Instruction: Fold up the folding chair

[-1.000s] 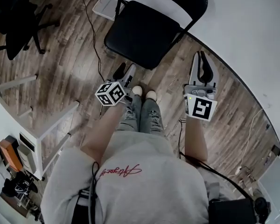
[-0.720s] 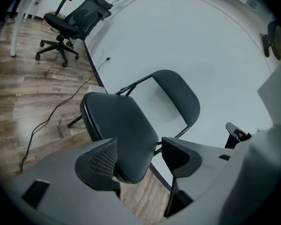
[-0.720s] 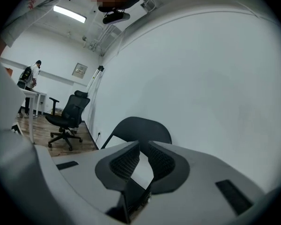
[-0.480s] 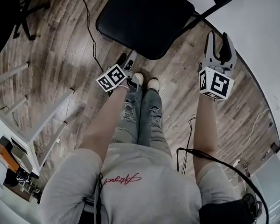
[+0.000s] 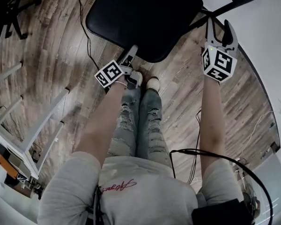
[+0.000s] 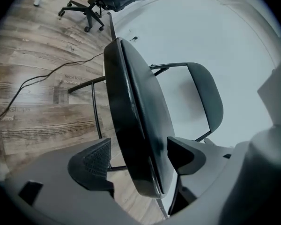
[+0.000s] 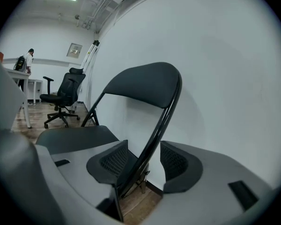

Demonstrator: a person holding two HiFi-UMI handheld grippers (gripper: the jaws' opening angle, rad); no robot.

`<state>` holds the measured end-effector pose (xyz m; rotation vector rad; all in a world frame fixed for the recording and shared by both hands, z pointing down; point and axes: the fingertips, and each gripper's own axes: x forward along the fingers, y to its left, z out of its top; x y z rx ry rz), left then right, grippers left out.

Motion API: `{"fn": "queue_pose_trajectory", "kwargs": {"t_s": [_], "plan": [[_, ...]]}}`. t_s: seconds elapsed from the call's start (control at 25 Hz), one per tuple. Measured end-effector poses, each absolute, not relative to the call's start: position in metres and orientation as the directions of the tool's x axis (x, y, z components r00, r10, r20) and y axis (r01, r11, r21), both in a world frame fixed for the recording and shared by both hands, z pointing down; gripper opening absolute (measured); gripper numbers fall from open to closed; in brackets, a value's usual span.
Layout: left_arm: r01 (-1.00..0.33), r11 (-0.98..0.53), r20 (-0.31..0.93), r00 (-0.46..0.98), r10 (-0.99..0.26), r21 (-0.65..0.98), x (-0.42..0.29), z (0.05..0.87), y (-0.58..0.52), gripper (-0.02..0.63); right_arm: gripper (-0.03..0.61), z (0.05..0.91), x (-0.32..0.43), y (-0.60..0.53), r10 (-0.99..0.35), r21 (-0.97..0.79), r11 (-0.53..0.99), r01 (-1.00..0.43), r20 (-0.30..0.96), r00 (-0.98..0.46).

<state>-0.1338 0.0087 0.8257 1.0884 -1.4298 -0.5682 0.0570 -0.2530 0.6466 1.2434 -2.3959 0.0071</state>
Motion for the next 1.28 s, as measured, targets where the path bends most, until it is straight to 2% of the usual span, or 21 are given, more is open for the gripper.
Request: {"fn": "queue_pose_trajectory", "kwargs": {"t_s": [0.12, 0.28, 0.44, 0.56, 0.64, 0.8, 1.08, 1.28], "plan": [[-0.296, 0.442, 0.491, 0.115, -0.864, 0.847, -0.145, 0.833, 0.006, 0.387, 0.206, 0.653, 0.059, -0.274, -0.791, 0.191, 0.576, -0.794, 0.376, -0.483], [-0.298, 0.394, 0.455, 0.172, -0.874, 0.870, -0.146, 0.840, -0.002, 0.410, 0.209, 0.648, 0.056, -0.302, -0.795, 0.211, 0.580, -0.787, 0.358, -0.490], [-0.257, 0.297, 0.362, 0.261, -0.895, 0.920, -0.140, 0.842, -0.006, 0.428, 0.215, 0.640, 0.049, -0.318, -0.776, 0.250, 0.620, -0.744, 0.338, -0.533], [-0.289, 0.187, 0.279, 0.323, -0.904, 0.939, -0.138, 0.833, -0.025, 0.428, 0.215, 0.633, 0.048, -0.329, -0.746, 0.194, 0.655, -0.730, 0.322, -0.584], [-0.271, 0.173, 0.249, 0.277, -0.928, 0.947, -0.150, 0.828, -0.046, 0.428, 0.210, 0.632, 0.045, -0.336, -0.734, 0.173, 0.665, -0.727, 0.331, -0.593], [-0.211, 0.262, 0.289, 0.110, -0.951, 0.942, -0.174, 0.836, -0.056, 0.423, 0.190, 0.632, 0.043, -0.338, -0.765, 0.185, 0.624, -0.759, 0.341, -0.546], [-0.117, 0.256, 0.272, 0.144, -0.952, 0.959, -0.169, 0.830, -0.055, 0.357, 0.135, 0.627, 0.048, -0.343, -0.785, 0.033, 0.561, -0.827, 0.338, -0.519], [-0.144, 0.288, 0.306, 0.121, -0.944, 0.947, -0.174, 0.810, -0.061, 0.337, 0.107, 0.611, 0.050, -0.340, -0.823, -0.028, 0.495, -0.868, 0.306, -0.479]]}}
